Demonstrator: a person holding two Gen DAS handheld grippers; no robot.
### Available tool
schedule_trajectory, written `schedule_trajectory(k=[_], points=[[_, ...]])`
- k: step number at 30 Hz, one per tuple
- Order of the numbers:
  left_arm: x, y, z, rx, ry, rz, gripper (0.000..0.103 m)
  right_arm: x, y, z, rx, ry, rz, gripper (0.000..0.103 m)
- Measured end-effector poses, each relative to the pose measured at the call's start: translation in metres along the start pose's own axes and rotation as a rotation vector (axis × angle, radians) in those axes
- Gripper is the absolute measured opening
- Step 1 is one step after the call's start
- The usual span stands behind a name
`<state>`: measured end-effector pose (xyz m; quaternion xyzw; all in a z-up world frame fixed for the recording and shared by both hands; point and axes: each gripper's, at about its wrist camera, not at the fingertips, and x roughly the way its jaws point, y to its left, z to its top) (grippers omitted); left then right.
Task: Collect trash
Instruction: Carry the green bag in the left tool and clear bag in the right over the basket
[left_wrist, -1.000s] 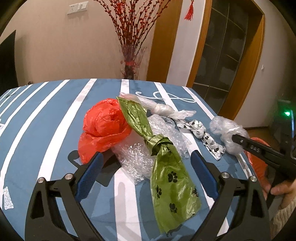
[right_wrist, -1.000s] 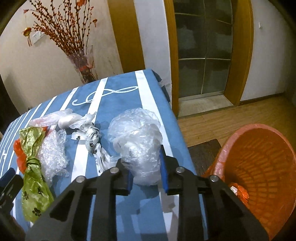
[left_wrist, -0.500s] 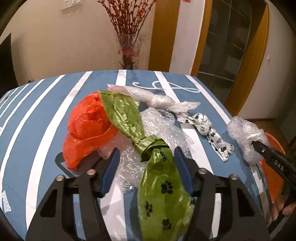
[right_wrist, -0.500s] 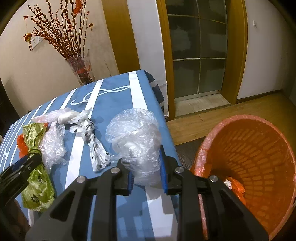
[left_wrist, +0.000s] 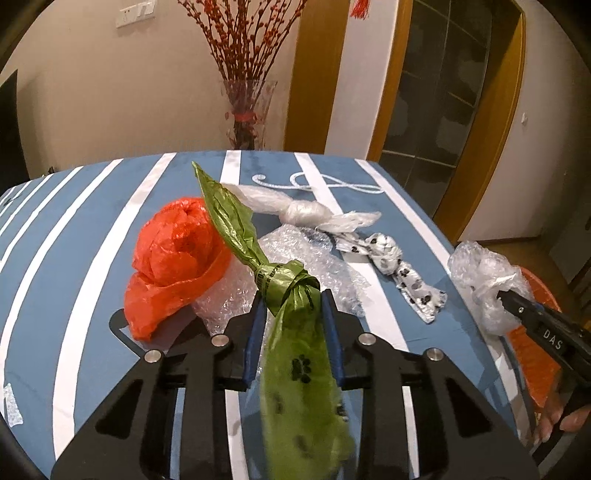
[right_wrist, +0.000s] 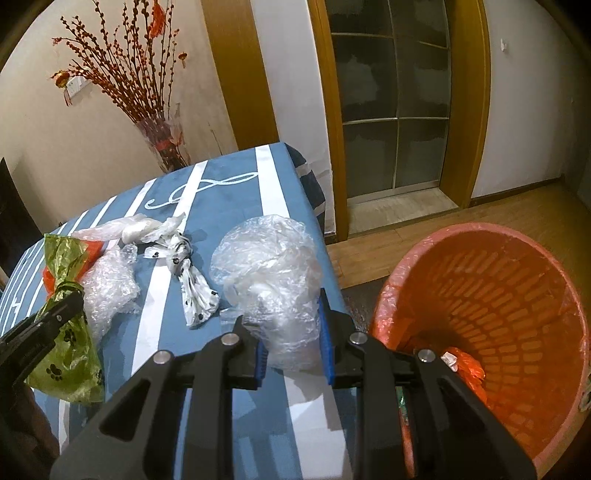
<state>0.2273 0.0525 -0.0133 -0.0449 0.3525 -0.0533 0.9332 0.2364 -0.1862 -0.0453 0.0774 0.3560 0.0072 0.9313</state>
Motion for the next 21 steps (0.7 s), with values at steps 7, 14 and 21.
schedule_trajectory(k=[7,14,21], points=[[-0.019,-0.007,0.005,0.009,-0.040,-0.037,0.029,-0.021,-0.002,-0.004,-0.003,-0.035,0.002,0.024],[-0.037,-0.028,0.009,0.038,-0.071,-0.087,0.029,-0.047,-0.014,-0.009,0.014,-0.075,-0.014,0.024],[-0.046,-0.065,0.008,0.092,-0.078,-0.149,0.029,-0.076,-0.038,-0.016,0.046,-0.124,-0.056,0.024]])
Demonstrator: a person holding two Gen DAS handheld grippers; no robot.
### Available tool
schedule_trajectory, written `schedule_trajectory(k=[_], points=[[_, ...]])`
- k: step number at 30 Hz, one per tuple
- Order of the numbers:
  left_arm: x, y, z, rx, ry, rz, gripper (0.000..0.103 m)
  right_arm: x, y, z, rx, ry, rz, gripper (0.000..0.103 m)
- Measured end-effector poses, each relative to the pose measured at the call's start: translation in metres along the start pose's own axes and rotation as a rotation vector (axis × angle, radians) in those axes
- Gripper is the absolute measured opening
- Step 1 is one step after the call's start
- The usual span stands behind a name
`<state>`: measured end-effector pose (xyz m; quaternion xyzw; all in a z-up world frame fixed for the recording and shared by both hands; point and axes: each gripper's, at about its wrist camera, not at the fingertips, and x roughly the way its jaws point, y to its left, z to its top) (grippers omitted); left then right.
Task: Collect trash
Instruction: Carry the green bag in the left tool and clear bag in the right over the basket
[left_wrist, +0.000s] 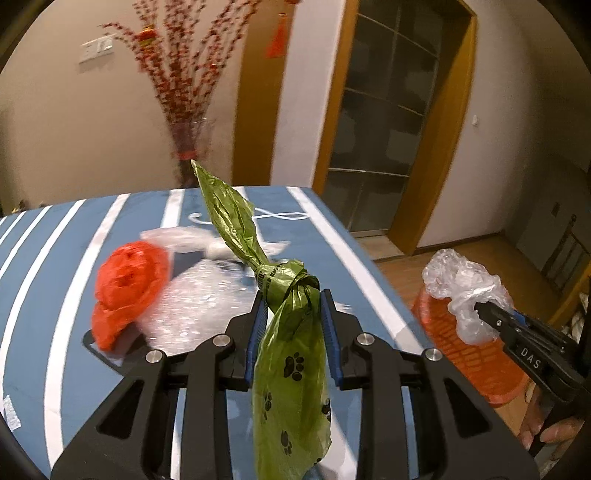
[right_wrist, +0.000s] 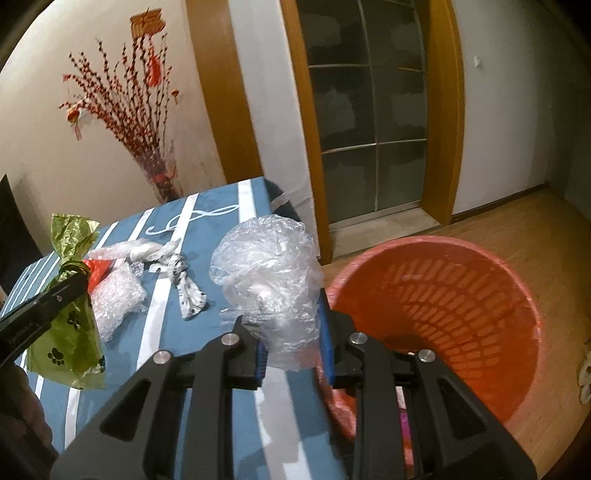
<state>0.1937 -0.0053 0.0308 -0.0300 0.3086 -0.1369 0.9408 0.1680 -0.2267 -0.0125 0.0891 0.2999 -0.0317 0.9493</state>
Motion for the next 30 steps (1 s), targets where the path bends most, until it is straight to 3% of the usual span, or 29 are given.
schedule_trajectory(k=[16,30], points=[[0.022,-0.112,-0.002,0.119,0.039,-0.193,0.029,-0.059,-0.082,-0.009,0.108,-0.088,-0.156,0.024],[0.049,-0.186,-0.013,0.215,0.084,-0.319,0.029,-0.067,-0.138,-0.017,0.192,-0.103,-0.221,0.024]])
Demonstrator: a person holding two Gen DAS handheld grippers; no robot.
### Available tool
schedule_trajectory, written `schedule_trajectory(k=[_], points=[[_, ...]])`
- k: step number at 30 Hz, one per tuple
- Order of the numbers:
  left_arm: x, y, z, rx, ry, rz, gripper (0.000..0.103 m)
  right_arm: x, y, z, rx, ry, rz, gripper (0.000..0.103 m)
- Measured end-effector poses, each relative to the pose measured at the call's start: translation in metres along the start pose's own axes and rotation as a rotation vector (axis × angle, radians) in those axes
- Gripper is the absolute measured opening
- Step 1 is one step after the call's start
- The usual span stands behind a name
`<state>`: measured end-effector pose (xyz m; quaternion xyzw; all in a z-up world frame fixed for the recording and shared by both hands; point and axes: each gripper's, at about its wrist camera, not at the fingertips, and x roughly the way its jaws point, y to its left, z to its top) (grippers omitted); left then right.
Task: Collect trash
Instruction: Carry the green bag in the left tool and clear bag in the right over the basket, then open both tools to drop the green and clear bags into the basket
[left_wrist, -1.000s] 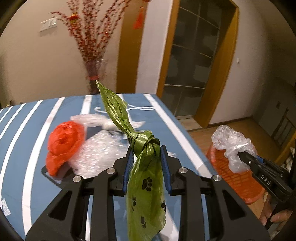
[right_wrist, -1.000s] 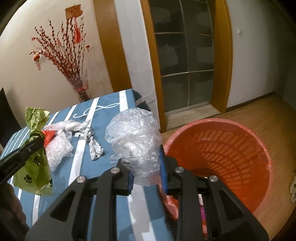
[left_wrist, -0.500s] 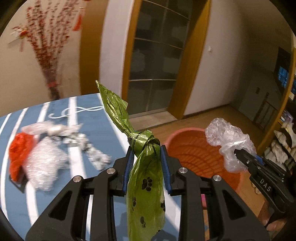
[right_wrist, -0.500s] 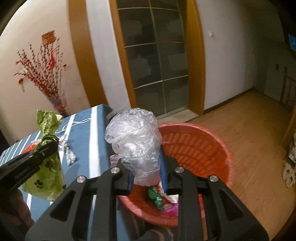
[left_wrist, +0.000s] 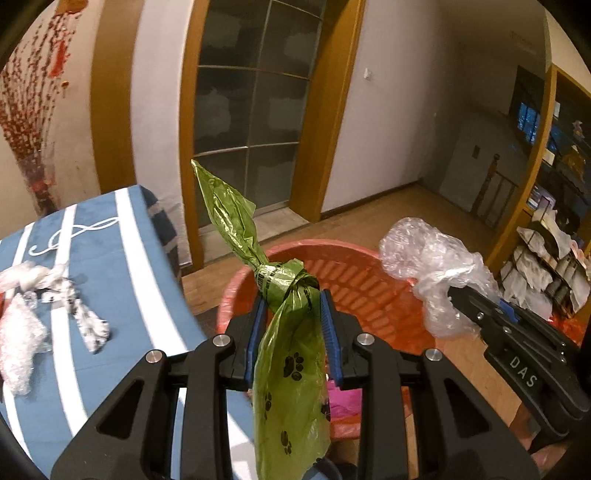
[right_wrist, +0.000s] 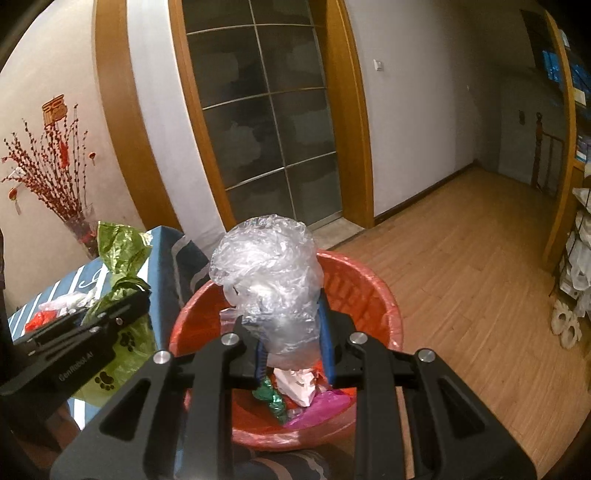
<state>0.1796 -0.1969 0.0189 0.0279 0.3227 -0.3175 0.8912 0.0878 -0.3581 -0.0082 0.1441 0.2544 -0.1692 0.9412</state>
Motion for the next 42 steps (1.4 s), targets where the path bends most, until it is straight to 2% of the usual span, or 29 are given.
schedule_trajectory(k=[17,21,29,35,37,42], points=[[0.031,-0.012,-0.004,-0.004,0.052,-0.047,0.029,0.026,-0.018,0.004,0.051,0.026,0.010,0.024],[0.037,-0.007,-0.006,-0.025,0.064,-0.051,0.029,0.033,-0.021,0.005,0.071,0.037,0.018,0.027],[0.046,0.000,-0.014,-0.054,0.093,-0.032,0.046,0.048,-0.029,0.003,0.109,0.075,0.025,0.039],[0.042,0.013,-0.020,-0.076,0.099,0.020,0.060,0.050,-0.033,-0.001,0.132,0.084,0.019,0.055],[0.038,0.019,-0.022,-0.084,0.096,0.047,0.068,0.051,-0.032,0.000,0.133,0.087,0.020,0.056],[0.028,0.031,-0.026,-0.089,0.092,0.092,0.077,0.048,-0.029,-0.002,0.120,0.091,0.019,0.058]])
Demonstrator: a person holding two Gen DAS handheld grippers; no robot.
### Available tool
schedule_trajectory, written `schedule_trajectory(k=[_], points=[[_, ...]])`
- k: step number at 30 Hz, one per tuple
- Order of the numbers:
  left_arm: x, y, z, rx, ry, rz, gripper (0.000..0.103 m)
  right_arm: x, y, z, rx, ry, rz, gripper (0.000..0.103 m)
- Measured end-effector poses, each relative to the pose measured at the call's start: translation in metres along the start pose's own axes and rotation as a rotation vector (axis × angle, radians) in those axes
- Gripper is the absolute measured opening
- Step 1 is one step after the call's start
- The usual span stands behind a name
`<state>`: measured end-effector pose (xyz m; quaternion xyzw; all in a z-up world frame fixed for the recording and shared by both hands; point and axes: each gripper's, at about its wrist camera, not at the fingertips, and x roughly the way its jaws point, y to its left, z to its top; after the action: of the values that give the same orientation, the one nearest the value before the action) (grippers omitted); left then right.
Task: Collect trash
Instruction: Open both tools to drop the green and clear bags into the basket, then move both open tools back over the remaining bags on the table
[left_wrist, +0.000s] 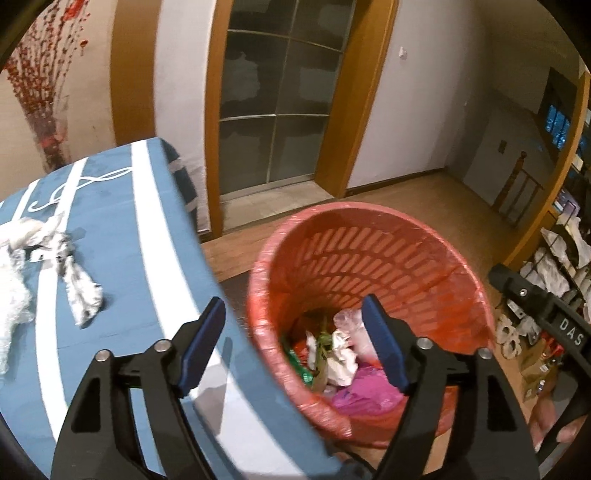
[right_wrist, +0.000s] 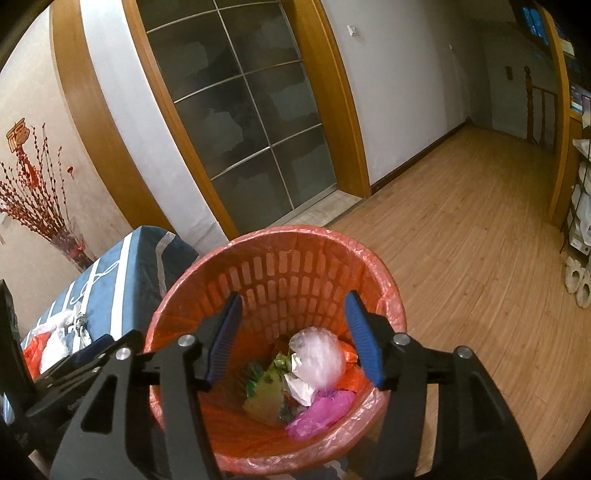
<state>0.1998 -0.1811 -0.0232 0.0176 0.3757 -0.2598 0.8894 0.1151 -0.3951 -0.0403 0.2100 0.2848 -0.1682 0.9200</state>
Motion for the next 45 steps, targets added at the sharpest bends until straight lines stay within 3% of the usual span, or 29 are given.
schedule_trajectory(k=[4,26,31,45], points=[[-0.007,0.014,-0.003,-0.016,-0.003,0.032,0.082,-0.001,0.005,-0.004,-0.011,0.009,0.004,0.058],[-0.055,0.104,-0.017,-0.127,-0.053,0.164,0.083,0.001,0.094,-0.026,-0.172,0.064,0.096,0.058],[-0.071,0.125,-0.022,-0.144,-0.072,0.196,0.083,0.007,0.134,-0.032,-0.241,0.086,0.150,0.056],[-0.114,0.205,-0.034,-0.241,-0.127,0.321,0.083,0.067,0.285,-0.051,-0.424,0.230,0.357,0.035]])
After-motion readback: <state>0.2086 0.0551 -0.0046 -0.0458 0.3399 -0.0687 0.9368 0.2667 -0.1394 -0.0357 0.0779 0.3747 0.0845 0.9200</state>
